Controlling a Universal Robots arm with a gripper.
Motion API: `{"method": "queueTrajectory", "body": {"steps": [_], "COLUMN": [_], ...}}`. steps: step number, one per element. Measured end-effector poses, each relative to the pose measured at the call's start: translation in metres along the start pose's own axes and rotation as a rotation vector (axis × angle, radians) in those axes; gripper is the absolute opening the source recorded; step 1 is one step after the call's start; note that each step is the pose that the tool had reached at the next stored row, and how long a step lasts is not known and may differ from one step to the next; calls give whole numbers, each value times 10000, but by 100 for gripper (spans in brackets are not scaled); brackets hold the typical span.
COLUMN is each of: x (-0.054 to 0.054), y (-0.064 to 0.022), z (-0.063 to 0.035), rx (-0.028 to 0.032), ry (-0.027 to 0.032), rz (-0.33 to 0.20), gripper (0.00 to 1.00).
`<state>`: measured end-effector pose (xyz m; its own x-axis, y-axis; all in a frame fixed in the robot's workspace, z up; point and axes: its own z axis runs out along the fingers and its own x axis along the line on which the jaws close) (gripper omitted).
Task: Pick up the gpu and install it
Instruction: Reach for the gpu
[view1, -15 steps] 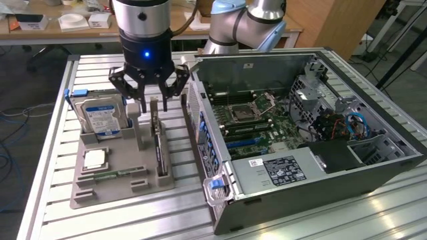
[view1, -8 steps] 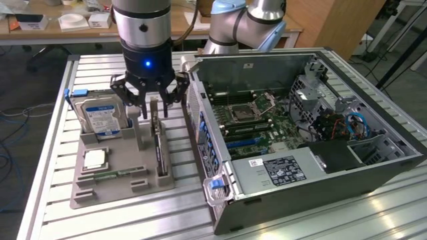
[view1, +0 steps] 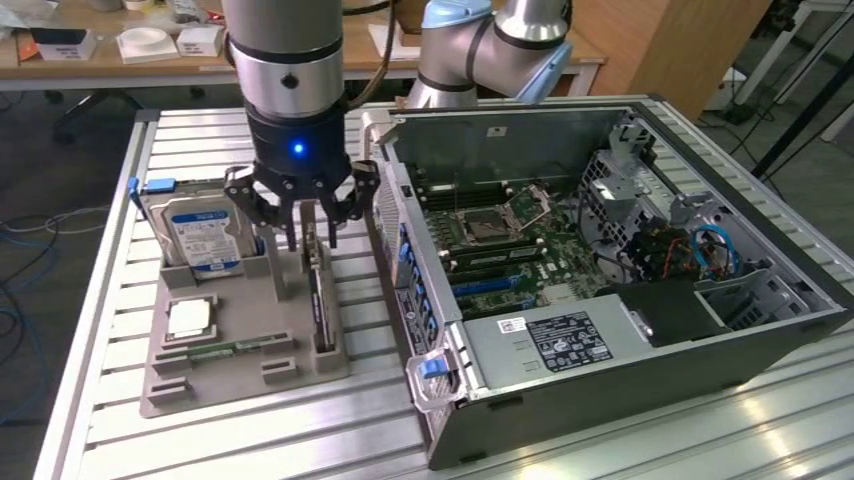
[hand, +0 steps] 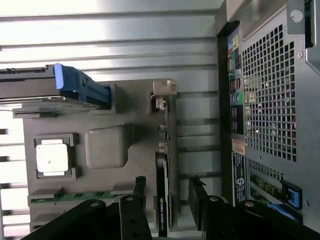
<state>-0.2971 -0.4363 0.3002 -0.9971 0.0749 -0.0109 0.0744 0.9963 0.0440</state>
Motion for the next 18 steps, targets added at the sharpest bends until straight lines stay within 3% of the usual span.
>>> {"method": "queueTrajectory", "body": {"steps": [18], "x": [5], "y": [-148], "z": [308], "rx": [0], "ry": [1], "rz": [0], "gripper": [47]}}
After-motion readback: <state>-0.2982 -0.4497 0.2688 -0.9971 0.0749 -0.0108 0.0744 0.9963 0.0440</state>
